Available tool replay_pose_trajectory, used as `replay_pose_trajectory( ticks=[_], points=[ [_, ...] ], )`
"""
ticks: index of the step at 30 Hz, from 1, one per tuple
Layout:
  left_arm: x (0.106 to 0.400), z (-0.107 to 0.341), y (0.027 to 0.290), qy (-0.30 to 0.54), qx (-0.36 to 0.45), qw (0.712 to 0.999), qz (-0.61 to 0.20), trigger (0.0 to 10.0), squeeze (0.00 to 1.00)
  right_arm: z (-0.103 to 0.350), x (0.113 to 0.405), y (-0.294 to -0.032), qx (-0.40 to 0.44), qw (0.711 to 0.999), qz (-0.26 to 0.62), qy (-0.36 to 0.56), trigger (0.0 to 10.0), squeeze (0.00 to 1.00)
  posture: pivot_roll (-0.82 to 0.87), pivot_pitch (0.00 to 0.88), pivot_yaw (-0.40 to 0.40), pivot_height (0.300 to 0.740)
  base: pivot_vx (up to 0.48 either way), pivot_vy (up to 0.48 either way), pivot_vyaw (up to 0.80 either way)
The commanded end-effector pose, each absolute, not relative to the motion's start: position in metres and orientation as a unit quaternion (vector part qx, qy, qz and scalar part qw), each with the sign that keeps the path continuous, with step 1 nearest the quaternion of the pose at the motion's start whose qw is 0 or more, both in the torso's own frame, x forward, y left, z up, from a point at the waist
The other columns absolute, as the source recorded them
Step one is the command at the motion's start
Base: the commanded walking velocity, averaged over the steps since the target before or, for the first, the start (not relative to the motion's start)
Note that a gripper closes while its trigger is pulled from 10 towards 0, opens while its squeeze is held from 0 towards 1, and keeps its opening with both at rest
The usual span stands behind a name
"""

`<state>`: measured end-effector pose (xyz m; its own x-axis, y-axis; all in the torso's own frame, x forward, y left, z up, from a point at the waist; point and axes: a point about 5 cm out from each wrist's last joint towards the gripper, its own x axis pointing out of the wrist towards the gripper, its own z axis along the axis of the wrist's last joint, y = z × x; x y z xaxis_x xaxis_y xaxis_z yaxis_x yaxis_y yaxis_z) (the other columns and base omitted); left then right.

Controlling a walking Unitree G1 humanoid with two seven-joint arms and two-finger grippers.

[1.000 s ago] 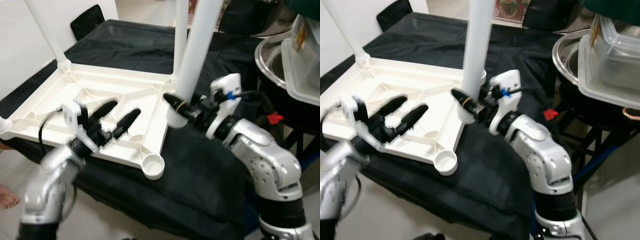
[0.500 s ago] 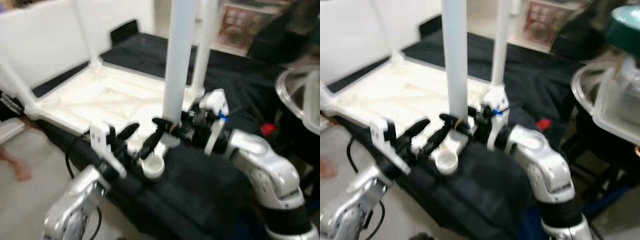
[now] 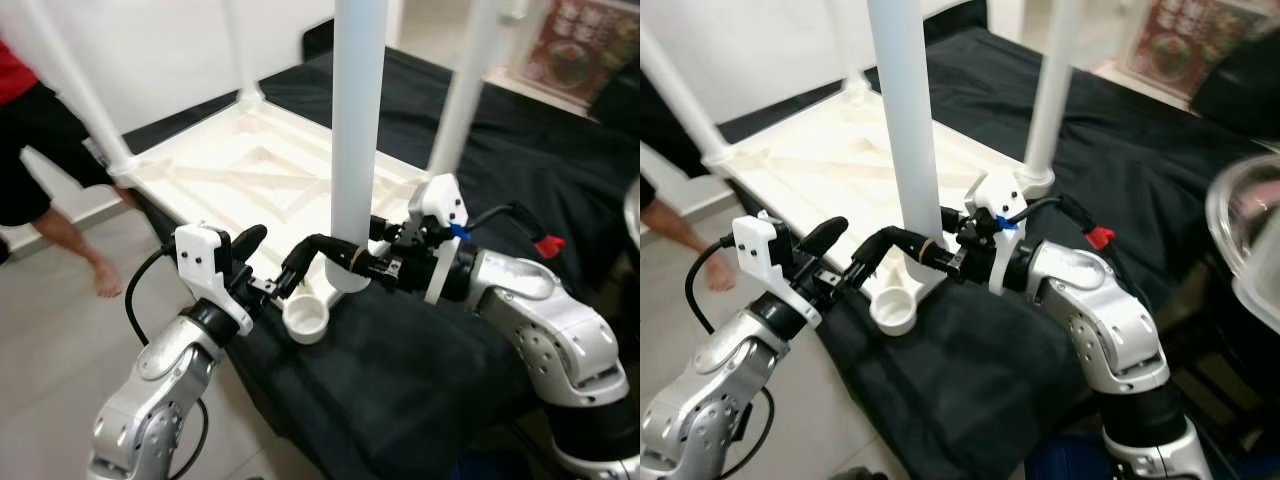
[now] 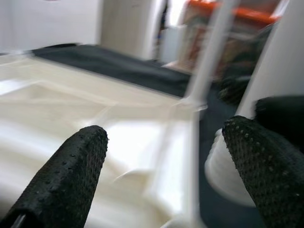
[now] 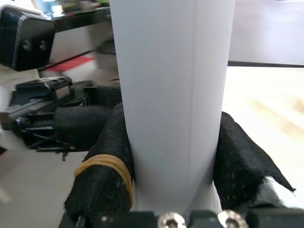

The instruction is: Building children table

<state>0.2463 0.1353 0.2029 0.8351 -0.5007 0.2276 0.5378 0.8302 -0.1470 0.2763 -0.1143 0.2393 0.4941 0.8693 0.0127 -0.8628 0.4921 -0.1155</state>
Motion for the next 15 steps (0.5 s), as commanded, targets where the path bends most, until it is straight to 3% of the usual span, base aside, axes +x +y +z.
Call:
replay_pose_trajectory(
  ticks=[1,4,7,9,15],
  points=[
    [0.241,0.208,0.143,-0.092,-0.091,0.947,-0.293,10.0,0.00,0.239,0.272,-0.114,-0.052,0.858,0.509,-0.036,10.0,0.00,-0.05,0.117,-0.019,0.740,0.000,0.000,0.80],
    [0.239,0.210,0.147,-0.092,-0.084,0.946,-0.298,10.0,0.00,0.238,0.271,-0.114,-0.055,0.858,0.509,-0.034,10.0,0.00,-0.05,0.117,-0.019,0.740,0.000,0.000,0.80],
    [0.241,0.214,0.178,-0.076,-0.044,0.960,-0.266,10.0,0.00,0.235,0.276,-0.116,-0.064,0.868,0.492,-0.027,10.0,0.00,-0.04,0.132,-0.017,0.740,0.000,0.000,0.00],
    [0.240,0.213,0.180,-0.069,-0.038,0.962,-0.260,10.0,0.00,0.235,0.278,-0.117,-0.065,0.871,0.486,-0.027,10.0,0.00,-0.04,0.134,-0.016,0.740,0.000,0.000,0.00],
    [0.227,0.200,0.151,-0.056,-0.050,0.955,-0.286,10.0,0.00,0.237,0.282,-0.118,-0.060,0.883,0.464,-0.033,10.0,0.00,-0.04,0.145,-0.017,0.740,0.000,0.000,0.00]
  ],
)
